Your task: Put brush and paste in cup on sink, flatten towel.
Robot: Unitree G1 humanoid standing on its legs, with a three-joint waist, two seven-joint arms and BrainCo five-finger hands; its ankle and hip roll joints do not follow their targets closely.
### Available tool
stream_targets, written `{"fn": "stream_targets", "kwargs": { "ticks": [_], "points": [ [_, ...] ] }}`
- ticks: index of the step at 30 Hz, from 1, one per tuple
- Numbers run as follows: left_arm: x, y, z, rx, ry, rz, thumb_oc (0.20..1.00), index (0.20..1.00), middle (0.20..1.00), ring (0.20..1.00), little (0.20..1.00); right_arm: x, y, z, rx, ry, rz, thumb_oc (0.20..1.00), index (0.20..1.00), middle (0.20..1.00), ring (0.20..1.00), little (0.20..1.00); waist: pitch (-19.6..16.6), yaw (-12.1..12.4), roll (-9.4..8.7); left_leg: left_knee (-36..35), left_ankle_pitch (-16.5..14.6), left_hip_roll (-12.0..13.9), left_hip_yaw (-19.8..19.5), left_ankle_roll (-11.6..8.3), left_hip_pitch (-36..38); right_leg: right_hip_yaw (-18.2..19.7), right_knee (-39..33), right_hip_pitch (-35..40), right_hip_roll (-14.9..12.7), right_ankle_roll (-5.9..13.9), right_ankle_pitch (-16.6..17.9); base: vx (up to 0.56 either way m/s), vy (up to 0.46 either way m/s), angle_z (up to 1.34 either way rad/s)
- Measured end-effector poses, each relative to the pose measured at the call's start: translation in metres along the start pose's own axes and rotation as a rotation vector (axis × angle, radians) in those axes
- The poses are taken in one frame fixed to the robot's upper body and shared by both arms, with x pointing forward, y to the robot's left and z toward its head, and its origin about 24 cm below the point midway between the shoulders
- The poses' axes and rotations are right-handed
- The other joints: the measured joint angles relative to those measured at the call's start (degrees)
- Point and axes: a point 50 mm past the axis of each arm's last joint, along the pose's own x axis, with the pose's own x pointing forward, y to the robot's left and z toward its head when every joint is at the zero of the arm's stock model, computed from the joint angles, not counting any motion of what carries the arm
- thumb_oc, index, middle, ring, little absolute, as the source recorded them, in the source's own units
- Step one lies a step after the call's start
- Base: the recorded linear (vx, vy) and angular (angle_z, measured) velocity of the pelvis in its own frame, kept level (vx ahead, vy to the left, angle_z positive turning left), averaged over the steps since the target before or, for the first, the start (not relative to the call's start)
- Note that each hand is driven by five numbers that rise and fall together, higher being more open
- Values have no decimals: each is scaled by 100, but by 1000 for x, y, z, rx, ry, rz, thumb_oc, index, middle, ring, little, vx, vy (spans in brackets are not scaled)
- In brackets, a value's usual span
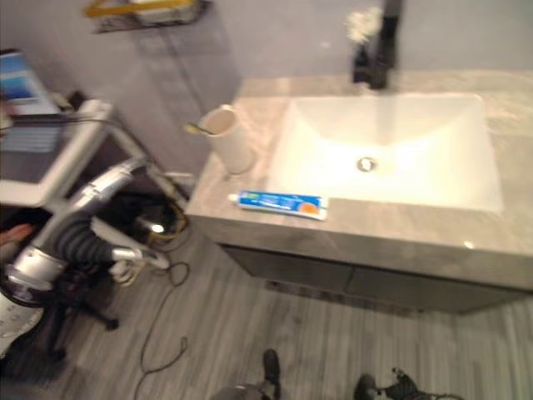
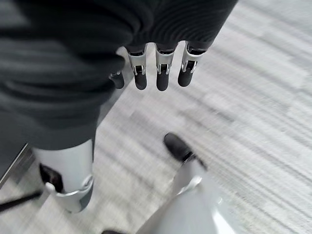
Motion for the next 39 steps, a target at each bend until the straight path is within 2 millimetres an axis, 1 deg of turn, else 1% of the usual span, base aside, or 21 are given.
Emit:
{"fn": "stream_targets", "kwargs": {
  "ticks": [2,3,4,5,6,7,10,11,12,15,16,17,20,21,28,30,33,34,36,38,39],
  "points": [
    [7,4,12,16,-68,10,1000,1000,1000,1000,1000,0,-7,1,4,-6,-18,1000,1000,1000,1000,1000,228,-34,-32,-2,-37,37,243,-18,21,183,-41,-154,-7,-19,48,20,2,-61],
    [7,3,12,16,-72,9,1000,1000,1000,1000,1000,0,-5,2,4,-7,-13,1000,1000,1000,1000,1000,252,-38,-55,-2,-58,63,329,-35,21,220,-44,-199,-1,-19,97,1,-17,-63],
    [6,4,11,27,-63,3,1000,1000,1000,1000,1000,1,-4,4,-2,-11,-9,1000,1000,1000,1000,1000,271,-58,-77,-2,-57,116,390,-36,34,266,-1,-221,60,-49,142,-10,-27,-40],
    [6,5,11,35,-65,-1,1000,1000,1000,1000,1000,-1,-2,-5,-6,13,-3,1000,1000,1000,1000,1000,311,-88,-144,-1,-56,154,390,-36,45,271,2,-229,103,-54,146,1,-29,-21],
    [5,6,11,45,-62,-13,1000,1000,1000,1000,1000,-2,-1,-7,-21,12,3,1000,1000,1000,1000,1000,360,-118,-220,0,-53,218,392,-40,41,270,1,-253,168,-64,151,-14,-19,-13],
    [4,6,10,73,-49,-65,1000,1000,1000,1000,1000,-1,1,-4,-47,2,16,1000,1000,1000,1000,1000,429,-67,-286,0,-36,296,399,-65,48,275,0,-247,245,-85,156,-17,-18,-11],
    [2,5,7,85,-30,-90,1000,1000,1000,1000,1000,-1,0,-1,-36,-9,8,1000,1000,1000,1000,1000,682,-50,-582,-1,-12,373,390,-108,10,261,-23,-305,309,-121,139,-8,-8,-3],
    [0,5,0,87,-1,-92,1000,1000,1000,1000,1000,0,-1,2,-37,-18,6,1000,1000,1000,1000,1000,757,-36,-654,-2,-19,373,387,-124,-52,256,-47,-370,306,-160,132,0,0,0],
    [-1,6,-5,94,30,-89,1000,1000,1000,1000,1000,0,-1,4,-39,-24,7,1000,1000,1000,1000,1000,799,-35,-686,-1,-3,366,386,-114,-111,246,-46,-404,300,-187,163,0,0,0],
    [-4,7,-16,100,86,-83,1000,1000,1000,1000,1000,2,3,14,-18,-57,15,1000,1000,1000,1000,1000,803,-29,-695,0,12,362,392,-112,-179,249,0,-475,303,-191,202,0,0,0],
    [-4,8,-18,123,96,-85,1000,1000,1000,1000,1000,3,6,20,33,-72,16,1000,1000,1000,1000,1000,804,-29,-692,0,11,365,394,-112,-180,250,0,-480,307,-191,202,0,0,0],
    [-3,8,-18,130,91,-83,1000,1000,1000,1000,1000,3,8,22,64,-74,18,1000,1000,1000,1000,1000,804,-27,-692,0,11,365,394,-113,-181,250,0,-484,308,-191,202,46,10,-2],
    [3,11,-16,129,65,-24,1000,1000,1000,1000,1000,3,14,20,100,-60,29,1000,1000,1000,1000,1000,804,-35,-692,0,9,367,392,-115,-195,249,-1,-496,306,-191,201,50,6,0],
    [7,14,-14,158,46,-1,1000,1000,1000,1000,1000,3,16,19,90,-54,38,1000,1000,1000,1000,1000,801,-29,-693,-1,9,371,391,-116,-238,249,-2,-546,307,-193,202,47,-2,-1],
    [15,23,-12,190,18,49,1000,1000,1000,1000,1000,2,17,12,90,-28,39,1000,1000,1000,1000,1000,787,-116,-676,-1,15,371,391,-117,-341,253,-1,-644,308,-205,213,32,6,0],
    [16,28,-17,200,36,73,1000,1000,1000,1000,1000,2,17,12,90,-28,39,1000,1000,1000,1000,1000,774,-182,-665,0,24,371,398,-117,-376,261,1,-692,315,-209,224,50,23,-1],
    [17,29,-20,201,48,85,1000,1000,1000,1000,1000,2,17,13,91,-28,38,1000,1000,1000,1000,1000,772,-191,-665,0,24,377,440,-117,-394,298,1,-741,321,-214,228,28,10,-8],
    [17,29,-25,197,65,93,1000,1000,1000,1000,1000,2,17,13,95,-28,38,1000,1000,1000,1000,1000,766,-204,-669,0,23,384,494,-117,-398,350,2,-775,330,-219,239,38,9,-18],
    [16,26,-35,182,111,96,1000,1000,1000,1000,1000,3,16,14,110,-33,36,1000,1000,1000,1000,1000,728,-201,-668,0,23,398,549,-117,-424,404,1,-841,340,-231,251,30,10,-16],
    [16,24,-37,170,123,100,1000,1000,1000,1000,1000,2,16,13,113,-29,35,1000,1000,1000,1000,1000,686,-253,-670,0,24,419,553,-117,-494,412,1,-917,363,-246,264,31,6,-4],
    [15,21,-42,143,142,119,1000,1000,1000,1000,1000,2,16,12,116,-27,36,1000,1000,1000,1000,1000,598,-259,-665,0,26,425,560,-118,-564,423,1,-990,370,-252,269,17,1,-3]
  ]
}}
